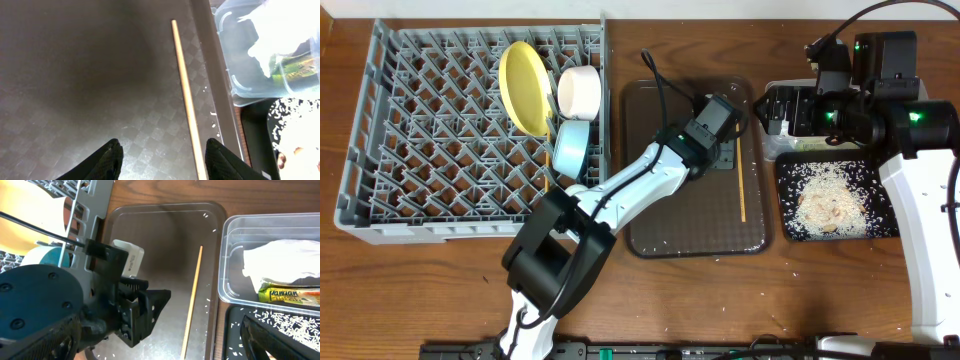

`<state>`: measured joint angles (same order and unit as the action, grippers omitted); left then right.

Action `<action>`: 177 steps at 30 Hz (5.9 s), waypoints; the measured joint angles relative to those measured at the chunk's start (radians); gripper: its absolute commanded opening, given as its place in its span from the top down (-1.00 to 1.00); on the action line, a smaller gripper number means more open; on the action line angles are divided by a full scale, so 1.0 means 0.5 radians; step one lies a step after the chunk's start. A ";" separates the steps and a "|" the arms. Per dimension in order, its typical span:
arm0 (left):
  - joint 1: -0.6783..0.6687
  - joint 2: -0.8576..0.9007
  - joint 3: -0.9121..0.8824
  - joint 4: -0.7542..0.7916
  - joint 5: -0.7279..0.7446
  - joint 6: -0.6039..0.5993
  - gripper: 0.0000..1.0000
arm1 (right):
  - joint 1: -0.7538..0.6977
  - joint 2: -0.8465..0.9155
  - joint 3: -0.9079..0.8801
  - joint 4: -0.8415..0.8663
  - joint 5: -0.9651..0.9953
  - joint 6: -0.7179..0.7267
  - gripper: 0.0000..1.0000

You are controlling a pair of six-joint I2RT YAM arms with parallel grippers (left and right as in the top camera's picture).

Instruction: Sort waste into correct bins and load items into the dishwasher

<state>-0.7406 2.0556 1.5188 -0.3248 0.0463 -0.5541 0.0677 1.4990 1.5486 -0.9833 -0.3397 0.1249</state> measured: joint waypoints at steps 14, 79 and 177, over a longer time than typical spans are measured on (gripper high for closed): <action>-0.067 0.084 0.000 0.032 0.000 0.021 -0.08 | 0.000 0.000 0.000 0.000 0.001 0.000 -0.99; -0.299 0.353 0.031 0.169 -0.727 0.686 -0.08 | 0.001 0.000 0.000 0.000 0.001 0.000 -0.99; -0.082 0.101 0.253 -0.500 -0.079 0.482 -0.56 | 0.000 -0.001 0.001 0.005 0.005 0.001 -0.98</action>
<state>-0.7815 2.1059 1.6455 -0.5751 0.0067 -0.3130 0.0677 1.4986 1.5490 -0.9806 -0.3374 0.1253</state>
